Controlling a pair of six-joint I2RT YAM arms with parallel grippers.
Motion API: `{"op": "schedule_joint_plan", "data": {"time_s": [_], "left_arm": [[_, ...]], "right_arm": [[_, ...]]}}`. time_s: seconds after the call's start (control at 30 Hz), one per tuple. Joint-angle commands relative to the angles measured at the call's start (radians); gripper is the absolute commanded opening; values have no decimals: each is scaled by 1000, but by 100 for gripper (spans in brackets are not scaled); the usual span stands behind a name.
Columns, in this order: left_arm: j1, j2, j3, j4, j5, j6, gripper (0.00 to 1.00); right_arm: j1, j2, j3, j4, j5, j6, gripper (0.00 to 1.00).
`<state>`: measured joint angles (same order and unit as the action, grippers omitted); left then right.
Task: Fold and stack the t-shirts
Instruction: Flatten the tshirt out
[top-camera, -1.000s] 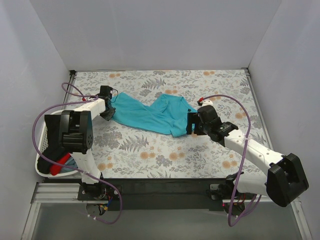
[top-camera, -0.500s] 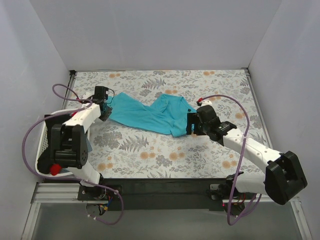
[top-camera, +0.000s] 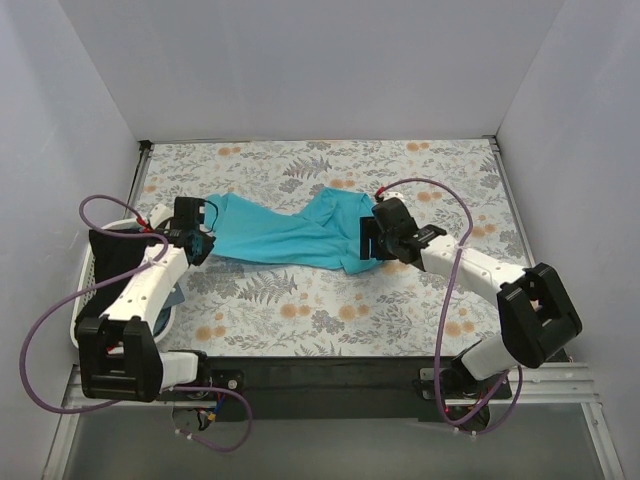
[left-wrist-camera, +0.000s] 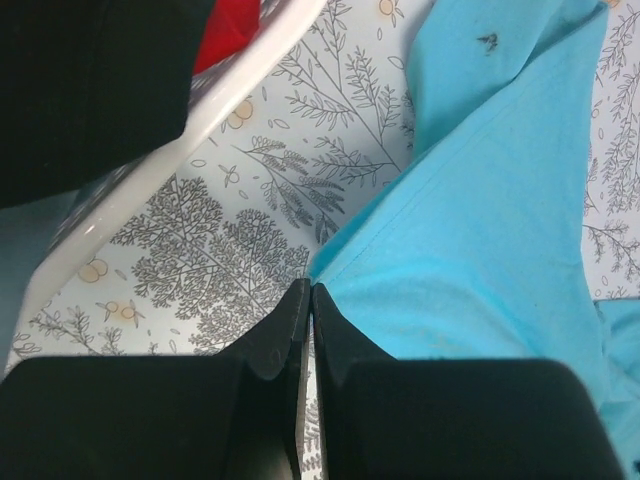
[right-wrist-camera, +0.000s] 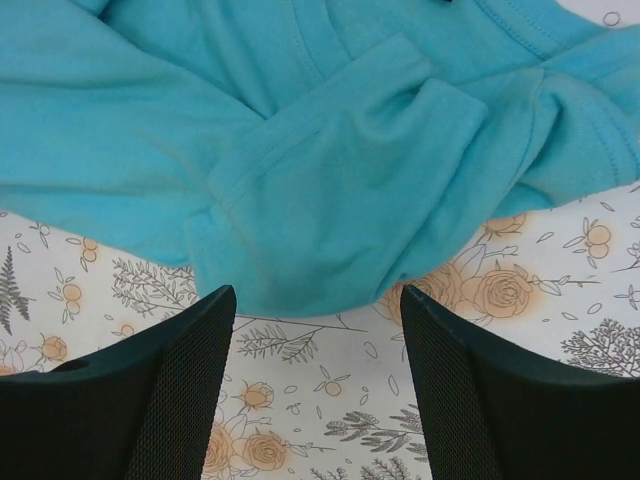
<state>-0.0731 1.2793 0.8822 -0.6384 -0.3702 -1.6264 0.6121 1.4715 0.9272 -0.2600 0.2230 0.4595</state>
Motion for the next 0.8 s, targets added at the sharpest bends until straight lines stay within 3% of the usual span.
{"op": "schedule_joint_plan", "data": {"time_s": [0.0,0.3,0.6,0.7,0.77], "left_arm": [[9,-81,-17,-35,-35,11,0],[9,-147,-42,-34,-12,26,0],[9,-143,-51,-15,2,40,0],[9,-141,-43,-17,2,45,0],[9,-144,-40,-18,-1,51,0]], "right_arm": [[38,13,18,22,25,19,73],[129,163,149,-2,159,-18,73],[135,315,225,-30,219,-35,65],[133,311,229,-30,225,-32,51],[135,267,203,-31,237,-22,33]]}}
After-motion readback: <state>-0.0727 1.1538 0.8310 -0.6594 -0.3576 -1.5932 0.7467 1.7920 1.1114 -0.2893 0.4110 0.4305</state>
